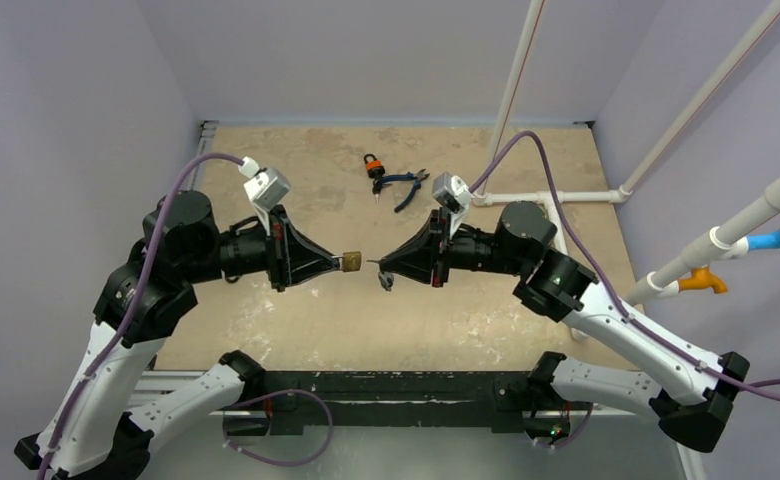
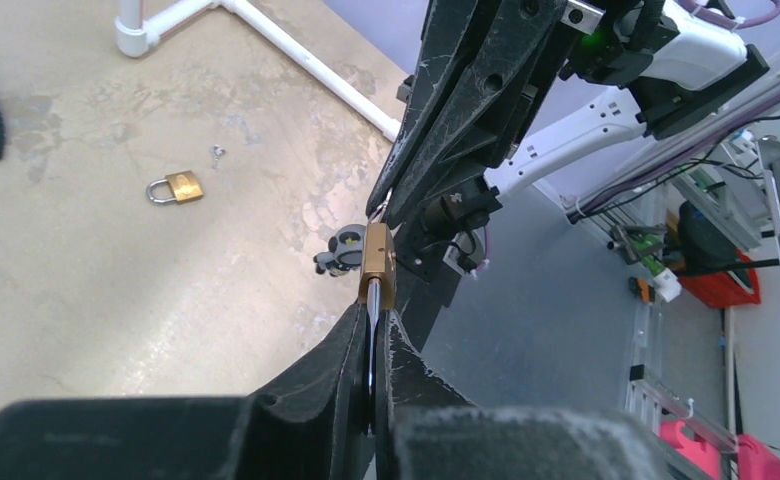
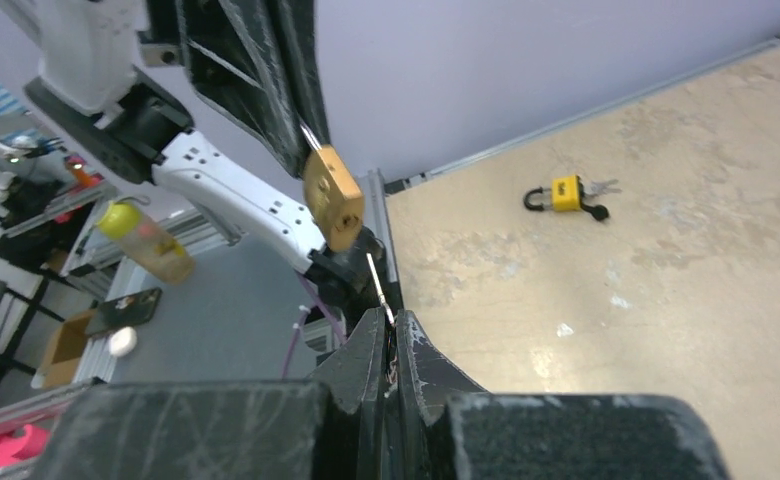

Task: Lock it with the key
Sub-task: Lock the lock, then place the lock at the center of the board.

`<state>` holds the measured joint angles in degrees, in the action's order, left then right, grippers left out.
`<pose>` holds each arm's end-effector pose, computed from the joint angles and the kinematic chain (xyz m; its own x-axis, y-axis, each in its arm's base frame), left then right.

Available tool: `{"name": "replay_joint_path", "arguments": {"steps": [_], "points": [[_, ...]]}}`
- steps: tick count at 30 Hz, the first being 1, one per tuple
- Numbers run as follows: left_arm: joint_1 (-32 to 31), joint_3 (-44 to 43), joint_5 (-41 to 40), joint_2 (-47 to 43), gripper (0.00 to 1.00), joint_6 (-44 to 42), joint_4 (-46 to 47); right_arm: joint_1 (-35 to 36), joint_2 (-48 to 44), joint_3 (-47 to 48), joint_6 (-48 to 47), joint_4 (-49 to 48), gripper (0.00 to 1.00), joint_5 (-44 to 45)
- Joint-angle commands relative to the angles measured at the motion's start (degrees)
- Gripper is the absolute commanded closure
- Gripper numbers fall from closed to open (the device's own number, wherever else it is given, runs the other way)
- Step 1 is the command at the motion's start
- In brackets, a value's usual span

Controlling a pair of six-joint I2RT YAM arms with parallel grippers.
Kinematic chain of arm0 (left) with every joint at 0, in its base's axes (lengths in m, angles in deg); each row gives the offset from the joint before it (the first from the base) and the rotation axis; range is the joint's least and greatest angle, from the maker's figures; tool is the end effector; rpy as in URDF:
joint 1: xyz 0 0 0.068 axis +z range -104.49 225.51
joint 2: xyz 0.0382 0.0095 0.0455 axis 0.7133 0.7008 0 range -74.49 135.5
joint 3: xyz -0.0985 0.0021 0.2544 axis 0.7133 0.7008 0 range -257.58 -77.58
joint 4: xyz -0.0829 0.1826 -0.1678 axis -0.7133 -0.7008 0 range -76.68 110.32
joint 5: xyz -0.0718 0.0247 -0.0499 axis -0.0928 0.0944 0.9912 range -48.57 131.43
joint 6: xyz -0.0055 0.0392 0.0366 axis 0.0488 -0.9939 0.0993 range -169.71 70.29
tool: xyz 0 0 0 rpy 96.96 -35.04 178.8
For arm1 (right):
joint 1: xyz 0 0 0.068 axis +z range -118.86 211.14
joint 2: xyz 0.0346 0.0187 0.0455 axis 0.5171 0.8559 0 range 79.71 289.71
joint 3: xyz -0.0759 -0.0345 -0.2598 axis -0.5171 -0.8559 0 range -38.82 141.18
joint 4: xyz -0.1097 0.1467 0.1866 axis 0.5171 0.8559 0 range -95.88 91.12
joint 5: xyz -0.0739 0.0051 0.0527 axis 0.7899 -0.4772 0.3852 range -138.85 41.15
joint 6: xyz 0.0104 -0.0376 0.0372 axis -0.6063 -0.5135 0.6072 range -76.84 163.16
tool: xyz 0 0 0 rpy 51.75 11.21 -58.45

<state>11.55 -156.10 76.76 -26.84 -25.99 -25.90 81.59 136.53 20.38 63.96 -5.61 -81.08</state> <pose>0.0889 -0.0846 0.4586 -0.5704 -0.0116 -0.8213 0.7523 0.3939 -0.5281 0.1265 0.1832 0.4085 -0.3301 0.0720 -0.9412 -0.9353 0.1092 0.3365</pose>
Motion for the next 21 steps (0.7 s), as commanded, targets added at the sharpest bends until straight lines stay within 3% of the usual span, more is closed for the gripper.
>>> {"name": "replay_joint_path", "arguments": {"steps": [1, 6, 10, 12, 21], "points": [[1.5, -4.0, -2.7, -0.6, 1.00, -3.5, -2.1, -0.2, -2.2, 0.4, -3.7, 6.4, 1.00, 10.0], [1.6, -2.6, -13.3, 3.2, 1.00, -2.0, -5.8, -0.2, 0.2, 0.5, -2.6, 14.0, 1.00, 29.2], [0.4, 3.6, -16.8, 8.5, 1.00, 4.3, 0.7, -0.2, 5.2, 0.0, 3.0, 19.5, 1.00, 50.9], [-1.0, 6.0, -19.6, 11.8, 1.00, 7.3, 4.7, -0.3, 8.0, -0.4, 5.7, 21.1, 1.00, 56.7], [-8.1, 9.0, -22.8, 30.7, 1.00, 16.4, 18.4, -4.3, 12.7, -9.1, 12.0, 18.1, 1.00, 54.8]]}}
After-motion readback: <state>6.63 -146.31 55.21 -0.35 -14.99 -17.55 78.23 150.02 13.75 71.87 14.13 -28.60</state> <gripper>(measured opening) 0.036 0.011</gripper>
